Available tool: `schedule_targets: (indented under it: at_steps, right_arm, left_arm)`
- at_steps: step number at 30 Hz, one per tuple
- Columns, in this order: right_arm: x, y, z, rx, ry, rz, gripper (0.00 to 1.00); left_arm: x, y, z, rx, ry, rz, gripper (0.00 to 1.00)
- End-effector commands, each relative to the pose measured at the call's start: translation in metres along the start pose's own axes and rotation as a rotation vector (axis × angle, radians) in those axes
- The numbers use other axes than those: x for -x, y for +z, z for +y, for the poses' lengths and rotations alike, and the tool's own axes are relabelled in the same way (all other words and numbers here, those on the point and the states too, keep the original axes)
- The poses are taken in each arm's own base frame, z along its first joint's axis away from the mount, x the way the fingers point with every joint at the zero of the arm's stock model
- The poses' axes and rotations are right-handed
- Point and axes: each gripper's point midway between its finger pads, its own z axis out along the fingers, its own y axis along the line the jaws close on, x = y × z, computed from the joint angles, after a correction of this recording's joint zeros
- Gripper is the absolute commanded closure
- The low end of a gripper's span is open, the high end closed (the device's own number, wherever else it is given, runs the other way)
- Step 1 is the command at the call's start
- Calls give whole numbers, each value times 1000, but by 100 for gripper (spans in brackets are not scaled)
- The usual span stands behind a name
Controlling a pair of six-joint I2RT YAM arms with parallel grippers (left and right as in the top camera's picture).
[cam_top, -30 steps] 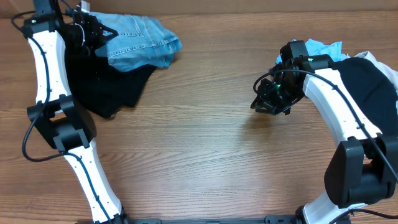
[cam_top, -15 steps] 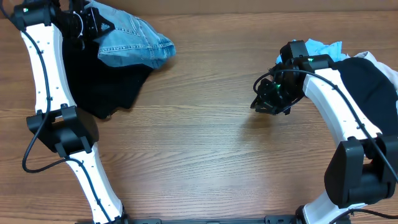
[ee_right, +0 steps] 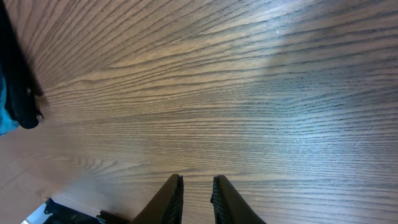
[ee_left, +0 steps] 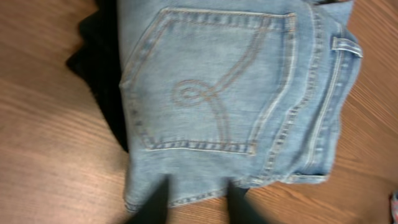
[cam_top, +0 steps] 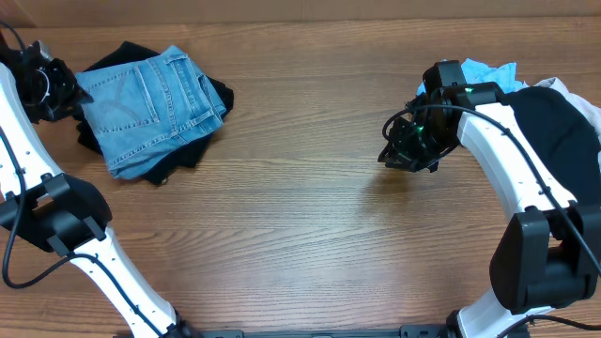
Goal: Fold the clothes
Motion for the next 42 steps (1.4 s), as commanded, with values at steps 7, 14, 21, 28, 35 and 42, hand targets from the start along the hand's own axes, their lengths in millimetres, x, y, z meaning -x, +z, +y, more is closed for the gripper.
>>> schedule_targets:
  at_steps: [7,14,21,28,35,42]
  right_arm:
    - [0,-12,8,16,-30,-36,80]
    - [0,-12,8,15,-31,-36,80]
    - [4,-12,10,24,-40,-53,80]
    - [4,-12,10,24,-40,-53,80]
    - [3,-12,10,22,-37,-49,80]
    - [2,-12,9,19,-30,-43,80]
  left_arm:
    - [-29,-2,-66,-36,187,44,57]
    - [-51,28,-91,296,246,46,96]
    - [-62,84,-44,407,141,162,96]
    - [-55,195,-4,418,66,175,96]
    - [-35,271,92,436,-225,138,96]
    - [20,247,159,305,-674,-74,96]
